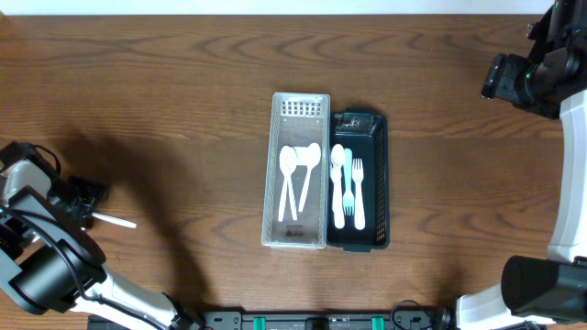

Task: Pack container
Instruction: 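Move the left gripper to the last white spoon and grasp it, then carry the last spoon into the grey basket and release it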

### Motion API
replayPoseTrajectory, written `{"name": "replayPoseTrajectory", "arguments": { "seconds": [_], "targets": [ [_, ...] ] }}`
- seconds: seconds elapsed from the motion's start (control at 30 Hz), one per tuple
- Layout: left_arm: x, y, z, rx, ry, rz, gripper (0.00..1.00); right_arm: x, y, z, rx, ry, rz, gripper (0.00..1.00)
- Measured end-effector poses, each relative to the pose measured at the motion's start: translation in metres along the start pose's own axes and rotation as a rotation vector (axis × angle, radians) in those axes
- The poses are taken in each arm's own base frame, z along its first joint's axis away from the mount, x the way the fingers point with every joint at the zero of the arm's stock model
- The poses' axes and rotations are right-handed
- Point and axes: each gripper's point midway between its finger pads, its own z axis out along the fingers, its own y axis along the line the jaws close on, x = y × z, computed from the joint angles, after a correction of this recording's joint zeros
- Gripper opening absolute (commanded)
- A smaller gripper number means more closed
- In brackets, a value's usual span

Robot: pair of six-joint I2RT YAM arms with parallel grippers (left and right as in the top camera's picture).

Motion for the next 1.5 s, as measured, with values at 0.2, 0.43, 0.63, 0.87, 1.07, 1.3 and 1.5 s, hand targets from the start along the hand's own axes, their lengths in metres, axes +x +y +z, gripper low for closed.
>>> {"name": "replayPoseTrajectory", "arguments": {
  "seconds": [0.2,0.43,0.63,0.87,1.07,1.3,1.5],
  "targets": [
    [0.004,0.000,0.000,0.001,0.019,0.002,0.25,0.000,0.000,0.000,0.000,0.000,0.000,0.77],
    [0.006,0.000,0.000,0.004,0.028,-0.002,0.06,0.000,0.000,0.000,0.000,0.000,0.000,0.77],
    [0.006,0.000,0.000,0.004,0.028,-0.005,0.06,0.000,0.000,0.000,0.000,0.000,0.000,0.78],
    [0.019,-0.026,-0.019,0.022,-0.006,0.085,0.06,0.000,0.000,0.000,0.000,-0.002,0.000,0.78],
    [0.072,-0.112,-0.109,0.184,-0.208,0.437,0.06,-0.004,0.001,0.000,-0.003,-0.016,0.001,0.78],
    [0.209,-0.208,-0.235,0.459,-0.381,1.009,0.06,-0.005,0.001,0.000,-0.005,-0.021,0.000,0.78],
    [0.305,-0.235,-0.273,0.606,-0.431,1.346,0.06,-0.005,0.001,0.000,-0.004,-0.021,-0.001,0.78]
  ]
}}
